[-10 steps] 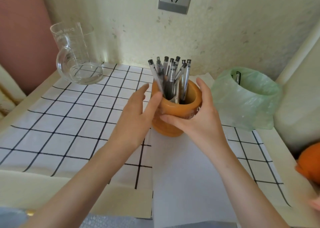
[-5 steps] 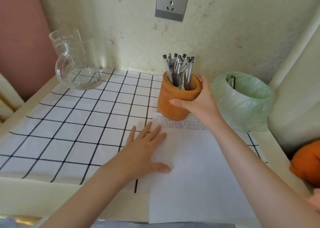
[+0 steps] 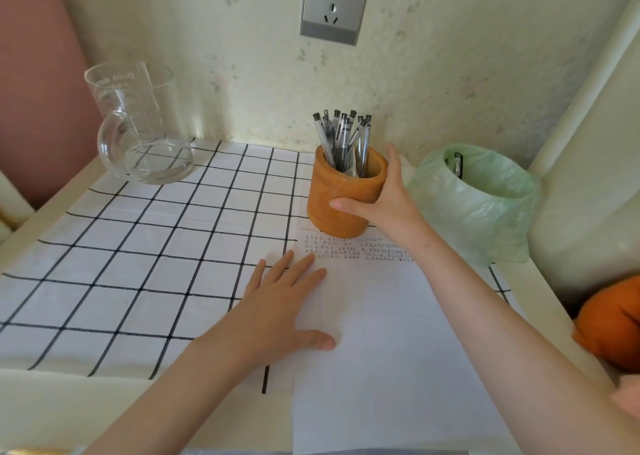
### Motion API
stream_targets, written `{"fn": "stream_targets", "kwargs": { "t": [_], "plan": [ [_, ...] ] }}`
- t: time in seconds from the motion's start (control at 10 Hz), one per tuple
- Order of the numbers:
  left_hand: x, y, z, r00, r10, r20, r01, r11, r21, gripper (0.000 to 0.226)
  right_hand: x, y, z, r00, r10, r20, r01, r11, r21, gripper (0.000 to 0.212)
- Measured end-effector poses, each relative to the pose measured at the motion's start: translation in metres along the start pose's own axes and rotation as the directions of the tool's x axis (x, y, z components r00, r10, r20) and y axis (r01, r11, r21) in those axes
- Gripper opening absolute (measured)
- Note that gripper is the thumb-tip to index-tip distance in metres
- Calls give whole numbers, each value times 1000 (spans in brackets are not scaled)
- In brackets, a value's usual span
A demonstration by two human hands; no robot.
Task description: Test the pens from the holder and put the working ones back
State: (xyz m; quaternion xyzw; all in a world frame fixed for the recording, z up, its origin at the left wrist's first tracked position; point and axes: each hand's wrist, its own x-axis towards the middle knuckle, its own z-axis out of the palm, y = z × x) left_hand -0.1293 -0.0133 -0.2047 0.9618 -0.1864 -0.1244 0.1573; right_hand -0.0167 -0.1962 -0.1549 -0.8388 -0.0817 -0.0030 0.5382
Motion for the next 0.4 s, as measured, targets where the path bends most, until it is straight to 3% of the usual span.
{"fn": "stream_targets", "kwargs": {
  "t": [0.1, 0.2, 0.3, 0.4],
  "plan": [
    [-1, 3, -2, 1000, -8, 5, 8, 1000, -10, 100, -6, -1, 1, 1000, 15, -20, -15, 1000, 3, 140],
    [-1, 3, -4, 1000, -4, 7, 5, 1000, -31, 97, -27, -7, 1, 990, -25, -139, 21, 999, -32, 121],
    [-1, 5, -5, 1000, 0, 10, 0, 998, -57, 105, -62, -15, 4, 933, -227, -278, 216, 974, -68, 80],
    [1, 6, -15, 982, -91, -166, 60, 981, -185, 72, -89, -12, 8, 928, -277, -247, 289, 957, 12, 38]
  ]
}}
